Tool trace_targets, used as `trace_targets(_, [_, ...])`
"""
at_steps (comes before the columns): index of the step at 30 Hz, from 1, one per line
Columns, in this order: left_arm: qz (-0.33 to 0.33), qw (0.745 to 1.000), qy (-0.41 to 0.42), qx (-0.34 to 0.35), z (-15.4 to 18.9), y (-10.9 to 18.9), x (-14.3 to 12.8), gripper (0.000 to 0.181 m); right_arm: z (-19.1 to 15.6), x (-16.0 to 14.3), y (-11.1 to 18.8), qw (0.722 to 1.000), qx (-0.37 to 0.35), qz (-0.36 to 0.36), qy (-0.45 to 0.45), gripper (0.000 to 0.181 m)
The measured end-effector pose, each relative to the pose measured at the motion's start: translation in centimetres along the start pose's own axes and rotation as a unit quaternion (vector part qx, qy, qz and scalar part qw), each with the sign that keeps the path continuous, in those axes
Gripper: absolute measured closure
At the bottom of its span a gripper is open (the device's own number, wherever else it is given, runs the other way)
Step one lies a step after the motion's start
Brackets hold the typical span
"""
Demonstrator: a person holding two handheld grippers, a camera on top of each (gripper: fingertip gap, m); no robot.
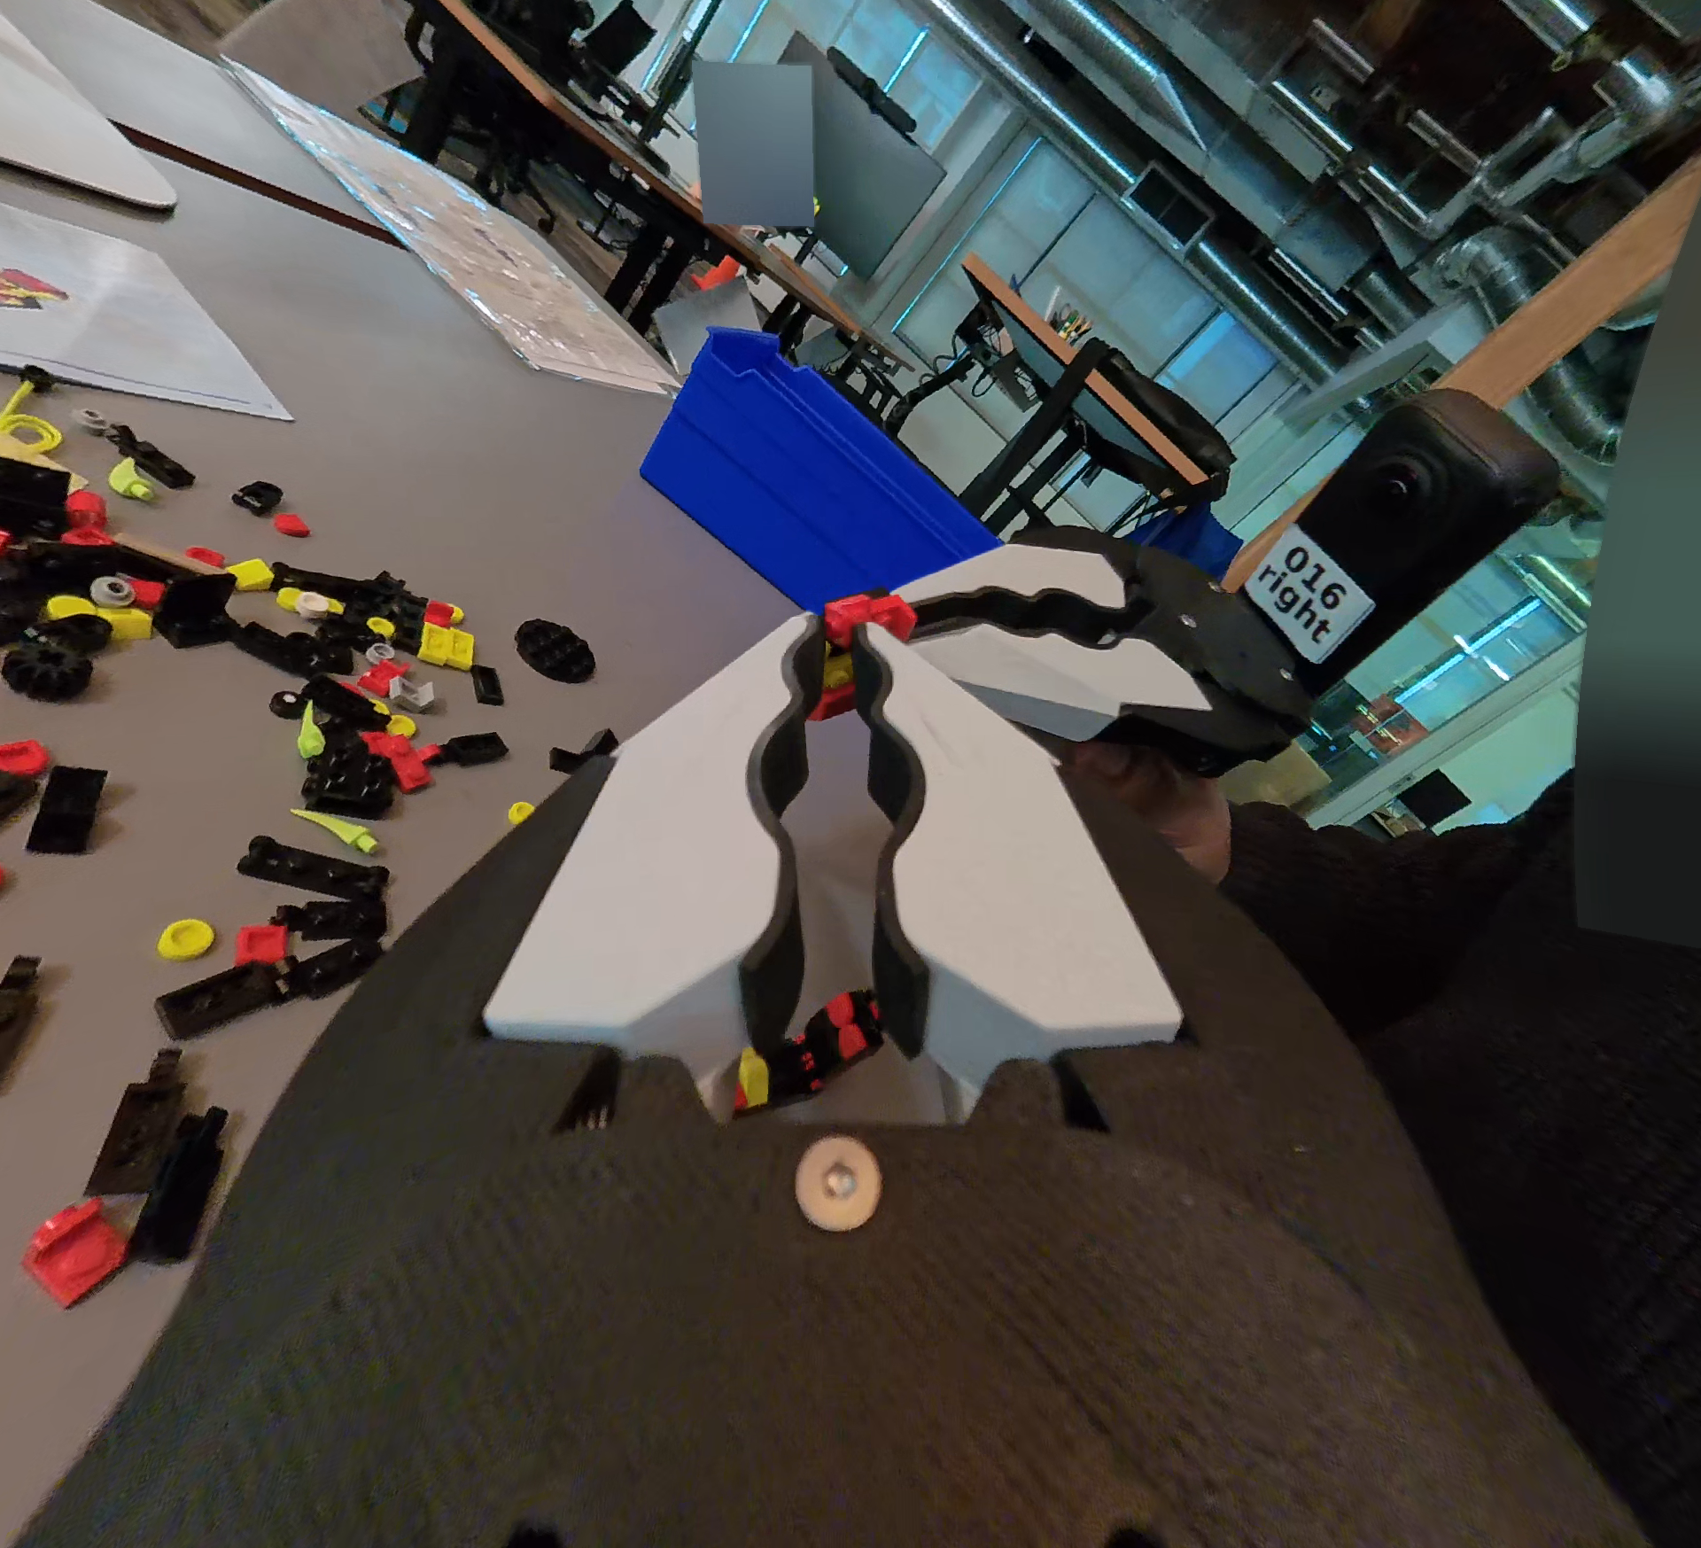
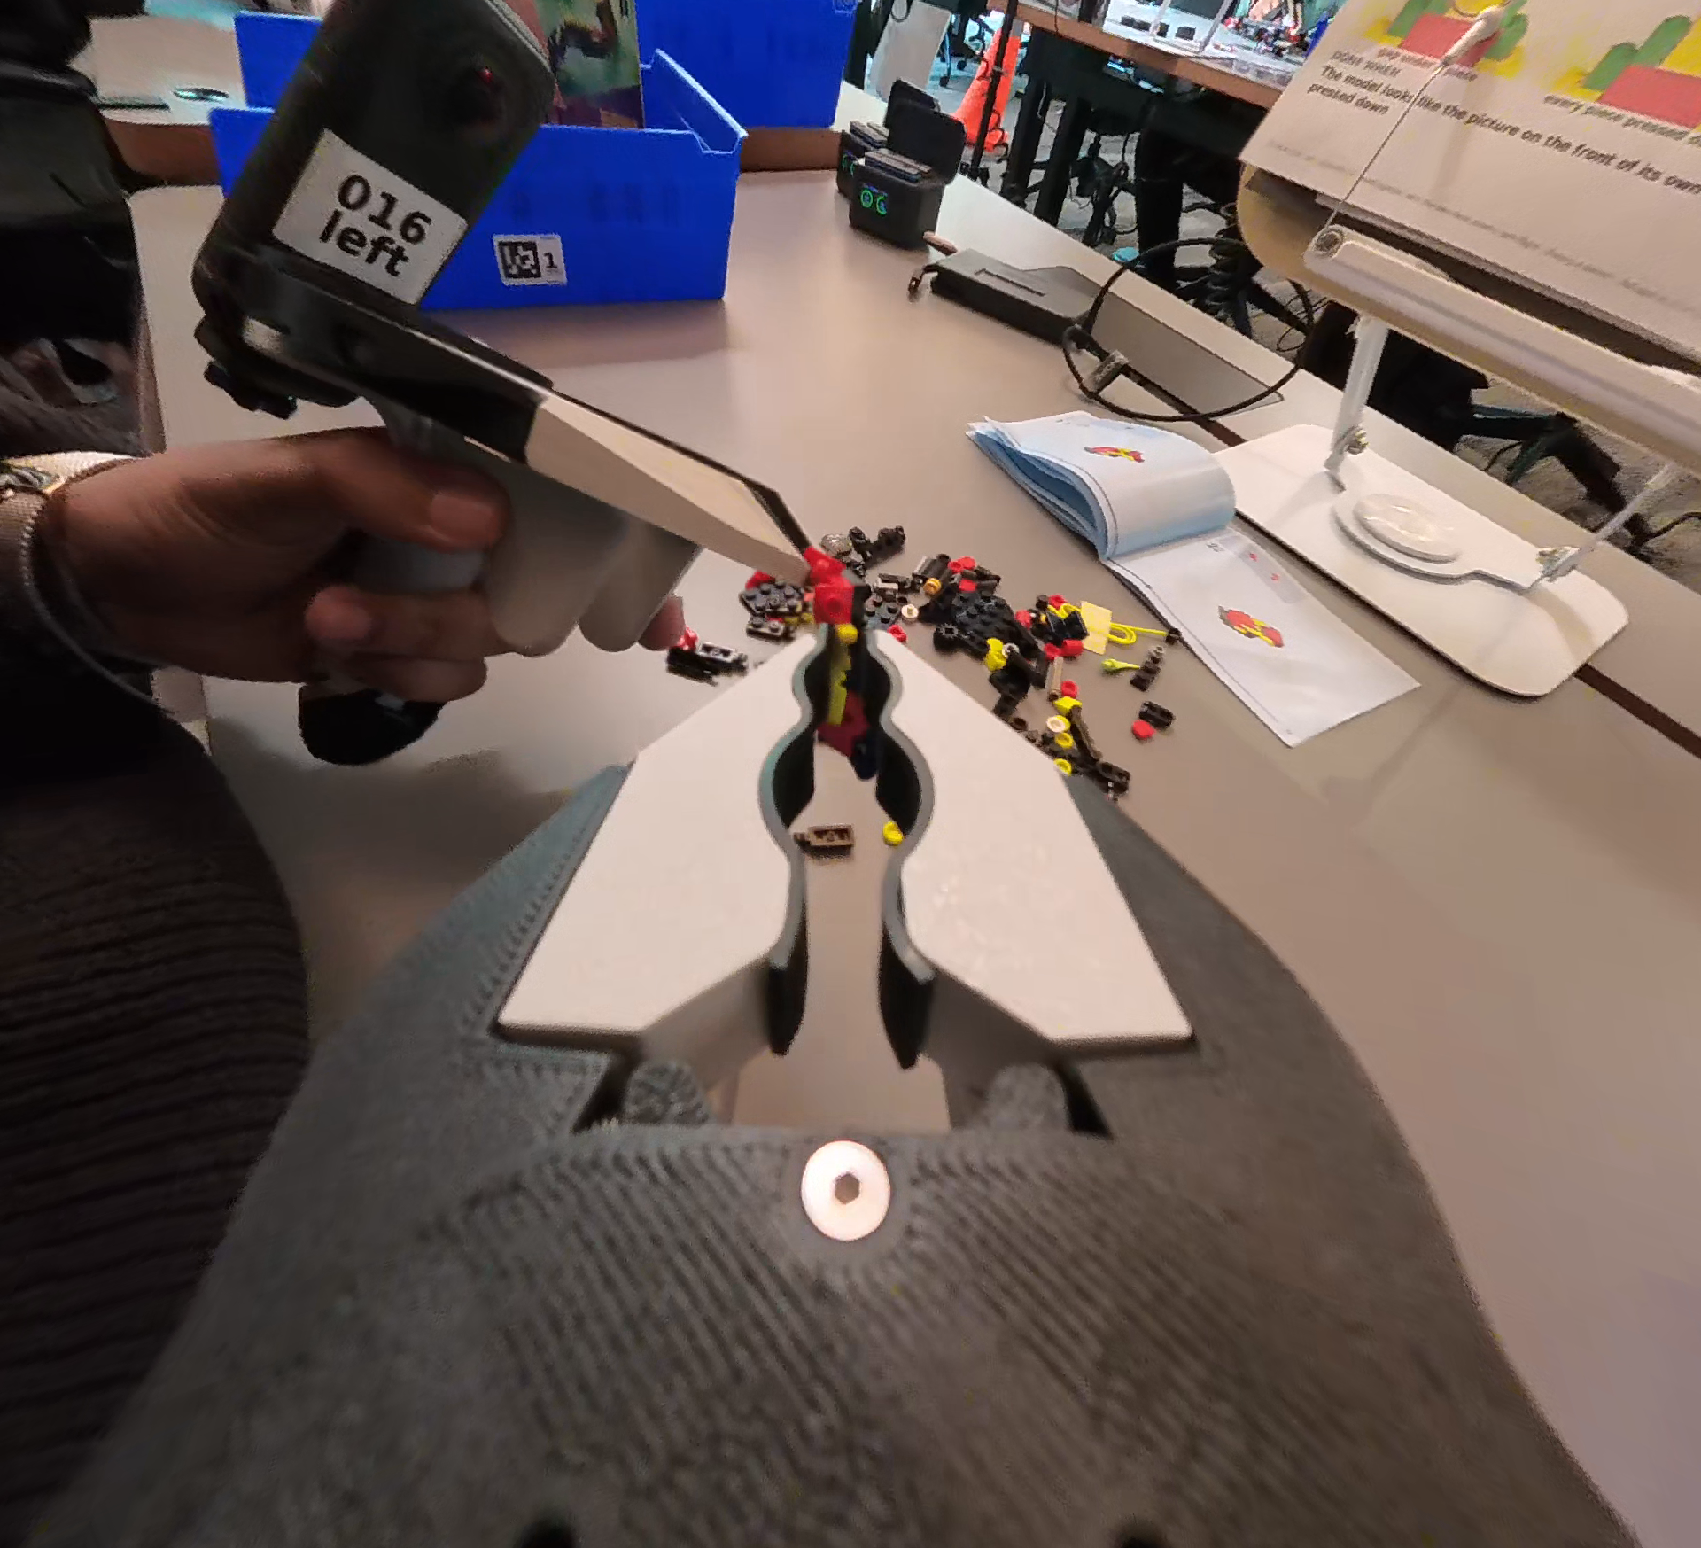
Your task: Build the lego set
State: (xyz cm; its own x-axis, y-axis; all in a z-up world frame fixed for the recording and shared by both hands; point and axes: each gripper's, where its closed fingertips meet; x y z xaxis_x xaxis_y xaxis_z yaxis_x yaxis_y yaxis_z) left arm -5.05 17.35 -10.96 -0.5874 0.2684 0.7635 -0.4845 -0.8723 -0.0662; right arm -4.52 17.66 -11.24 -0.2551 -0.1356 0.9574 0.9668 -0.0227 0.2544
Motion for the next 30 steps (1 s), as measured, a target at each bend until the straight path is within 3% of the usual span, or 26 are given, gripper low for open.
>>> trace_targets(17, [0.003, 1.0, -0.014, 0.01, 0.0, 0.0, 0.0, 0.179, -0.1, 0.4, 0.2, 0.989, 0.055, 0.037, -0.129, 0.177])
trace_targets(30, [0.006, 1.0, -0.005, 0.025, -0.6, 0.0, 0.0, 0.181, -1.2, 0.5, -0.2, 0.997, 0.046, 0.025, -0.055, 0.174])
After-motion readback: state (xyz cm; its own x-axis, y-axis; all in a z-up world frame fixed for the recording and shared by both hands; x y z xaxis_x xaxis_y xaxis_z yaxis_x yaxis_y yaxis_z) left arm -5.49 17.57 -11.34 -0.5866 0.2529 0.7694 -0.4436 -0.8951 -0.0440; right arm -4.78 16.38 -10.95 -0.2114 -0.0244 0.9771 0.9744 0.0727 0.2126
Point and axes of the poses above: each gripper's, where its closed fingertips meet, y back along the fingers, x out of its top, z = x × y across the jaws, and after that the axes turned 2 degrees about z, right-handed
